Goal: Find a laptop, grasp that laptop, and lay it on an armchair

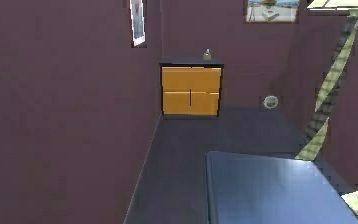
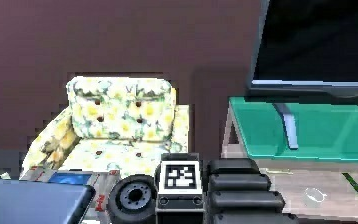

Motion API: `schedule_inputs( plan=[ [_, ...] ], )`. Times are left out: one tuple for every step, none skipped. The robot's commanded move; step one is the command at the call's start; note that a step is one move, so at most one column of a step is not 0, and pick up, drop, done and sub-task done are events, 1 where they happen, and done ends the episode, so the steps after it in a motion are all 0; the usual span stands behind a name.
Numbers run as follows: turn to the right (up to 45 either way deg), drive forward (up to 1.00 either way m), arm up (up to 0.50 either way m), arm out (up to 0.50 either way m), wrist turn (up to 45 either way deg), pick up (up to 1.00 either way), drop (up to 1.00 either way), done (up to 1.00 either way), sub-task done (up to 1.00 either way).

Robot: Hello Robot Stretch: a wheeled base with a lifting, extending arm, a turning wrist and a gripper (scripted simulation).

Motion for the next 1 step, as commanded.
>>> schedule_inputs(
  plan=[
    [24.0, 0.00, 0.00, 0.00, 0.0, 0.00, 0.00, 0.00, 0.00]
  ],
)
